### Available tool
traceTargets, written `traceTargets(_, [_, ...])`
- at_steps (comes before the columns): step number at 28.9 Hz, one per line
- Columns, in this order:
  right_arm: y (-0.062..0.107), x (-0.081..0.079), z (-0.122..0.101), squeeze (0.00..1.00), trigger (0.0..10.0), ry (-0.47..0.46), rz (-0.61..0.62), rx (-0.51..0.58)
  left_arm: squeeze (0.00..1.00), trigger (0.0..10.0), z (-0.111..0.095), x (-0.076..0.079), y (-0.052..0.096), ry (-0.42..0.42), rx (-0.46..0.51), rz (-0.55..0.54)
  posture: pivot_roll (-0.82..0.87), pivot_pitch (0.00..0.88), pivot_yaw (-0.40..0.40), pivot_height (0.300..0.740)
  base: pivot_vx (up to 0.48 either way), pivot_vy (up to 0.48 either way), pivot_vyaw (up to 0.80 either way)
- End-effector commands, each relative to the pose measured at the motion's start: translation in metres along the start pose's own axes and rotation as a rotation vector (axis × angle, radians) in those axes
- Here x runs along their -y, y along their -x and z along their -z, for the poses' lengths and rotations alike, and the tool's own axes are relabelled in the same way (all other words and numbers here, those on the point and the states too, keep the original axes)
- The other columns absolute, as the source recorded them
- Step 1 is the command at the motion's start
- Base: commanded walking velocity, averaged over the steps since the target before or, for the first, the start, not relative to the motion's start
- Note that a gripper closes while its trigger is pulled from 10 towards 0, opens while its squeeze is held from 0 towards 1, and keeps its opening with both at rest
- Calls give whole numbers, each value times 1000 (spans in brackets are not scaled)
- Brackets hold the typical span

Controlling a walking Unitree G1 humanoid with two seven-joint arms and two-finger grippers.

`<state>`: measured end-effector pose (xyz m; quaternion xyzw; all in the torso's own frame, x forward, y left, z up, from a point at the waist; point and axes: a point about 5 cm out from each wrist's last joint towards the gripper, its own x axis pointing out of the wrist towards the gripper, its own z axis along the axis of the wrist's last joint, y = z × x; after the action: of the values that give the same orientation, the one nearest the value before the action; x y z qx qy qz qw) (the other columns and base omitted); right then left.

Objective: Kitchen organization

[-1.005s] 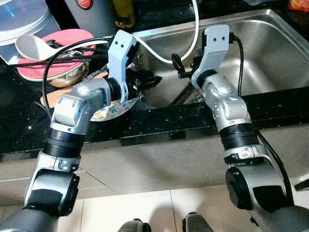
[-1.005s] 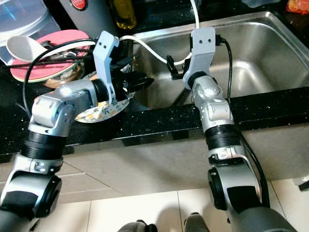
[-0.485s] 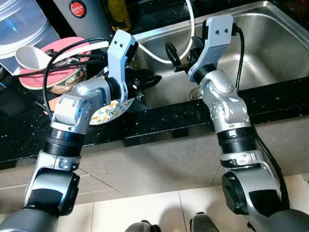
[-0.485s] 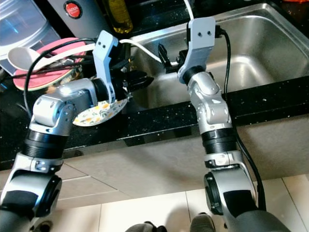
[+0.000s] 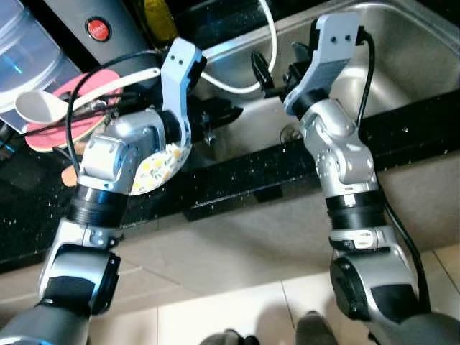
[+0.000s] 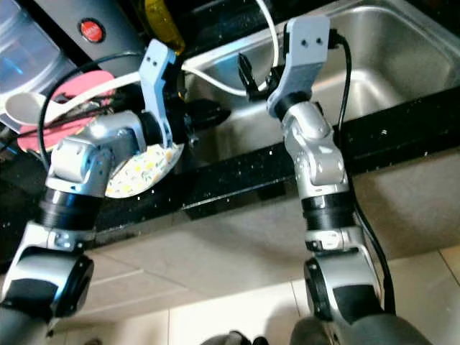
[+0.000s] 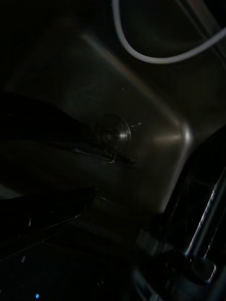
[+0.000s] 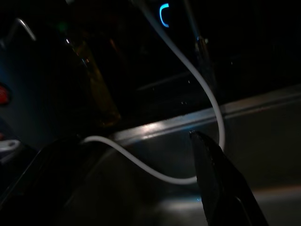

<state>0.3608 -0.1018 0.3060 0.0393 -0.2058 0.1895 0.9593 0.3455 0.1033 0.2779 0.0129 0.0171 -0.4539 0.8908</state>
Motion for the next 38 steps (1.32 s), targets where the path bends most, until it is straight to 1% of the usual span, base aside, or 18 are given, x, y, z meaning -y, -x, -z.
traceTargets(1, [0, -18, -3, 0, 10000, -49, -82, 24, 0, 10000, -4, -12, 13, -34, 0, -60, -228, 157, 385, 740, 0, 0, 0])
traceTargets(2, [3, -27, -12, 0, 10000, -90, -139, 71, 0, 10000, -7, -13, 17, -44, 6, -70, -225, 170, 368, 740, 0, 0, 0])
traceTargets(3, [4, -31, -16, 0, 10000, -107, -158, 88, 0, 10000, -7, -14, 18, -49, 5, -74, -225, 170, 368, 740, 0, 0, 0])
traceTargets(4, [4, -31, -16, 0, 10000, -107, -158, 88, 0, 10000, -7, -14, 18, -49, 5, -74, -225, 170, 368, 740, 0, 0, 0])
traceTargets(9, [9, -41, -26, 0, 10000, -159, -209, 131, 0, 10000, -6, -15, 25, -62, 12, -91, -236, 161, 358, 740, 0, 0, 0])
traceTargets(14, [9, -44, -31, 0, 10000, -159, -223, 143, 0, 10000, -9, -14, 31, -87, 27, -98, -225, 146, 346, 740, 0, 0, 0])
traceTargets(16, [9, -41, -33, 0, 10000, -161, -227, 143, 0, 10000, -12, -15, 29, -98, 31, -111, -182, 133, 307, 740, 0, 0, 0])
traceTargets(17, [9, -40, -33, 0, 10000, -162, -228, 143, 0, 10000, -13, -15, 29, -100, 31, -113, -182, 133, 307, 740, 0, 0, 0])
traceTargets(18, [8, -38, -34, 0, 10000, -158, -224, 143, 0, 10000, -14, -16, 28, -111, 27, -125, -99, 142, 234, 740, 0, 0, 0])
traceTargets(20, [10, -34, -33, 0, 10000, -153, -201, 139, 0, 10000, -15, -16, 28, -144, 19, -149, -84, 119, 246, 740, 0, 0, 0])
traceTargets(21, [10, -34, -33, 0, 10000, -153, -201, 139, 0, 10000, -15, -16, 28, -144, 19, -149, -84, 119, 246, 740, 0, 0, 0])
traceTargets(23, [13, -28, -31, 0, 10000, -142, -169, 127, 0, 10000, -15, -15, 32, -146, 12, -164, -71, 121, 233, 740, 0, 0, 0])
traceTargets(25, [18, -20, -28, 0, 10000, -118, -132, 108, 0, 10000, -13, -16, 38, -146, 0, -187, -59, 117, 225, 740, 0, 0, 0])
traceTargets(27, [24, -11, -25, 0, 10000, -85, -85, 83, 0, 10000, -11, -16, 44, -149, -10, -208, -38, 115, 196, 740, 0, 0, 0])
traceTargets(29, [28, -5, -23, 0, 10000, -67, -62, 68, 0, 10000, -9, -15, 47, -149, -14, -221, -35, 116, 185, 740, 0, 0, 0])
traceTargets(31, [30, -4, -22, 0, 10000, -64, -59, 63, 0, 10000, -8, -15, 49, -147, -13, -226, -34, 116, 182, 740, 0, 0, 0])
traceTargets(33, [36, 0, -17, 0, 10000, -66, -46, 40, 0, 10000, -3, -15, 50, -136, -15, -242, -36, 116, 171, 740, 0, 0, 0])
traceTargets(38, [37, 4, -13, 0, 10000, -62, -28, 24, 0, 10000, -1, -15, 50, -131, -22, -257, -38, 117, 168, 740, 0, 0, 0])
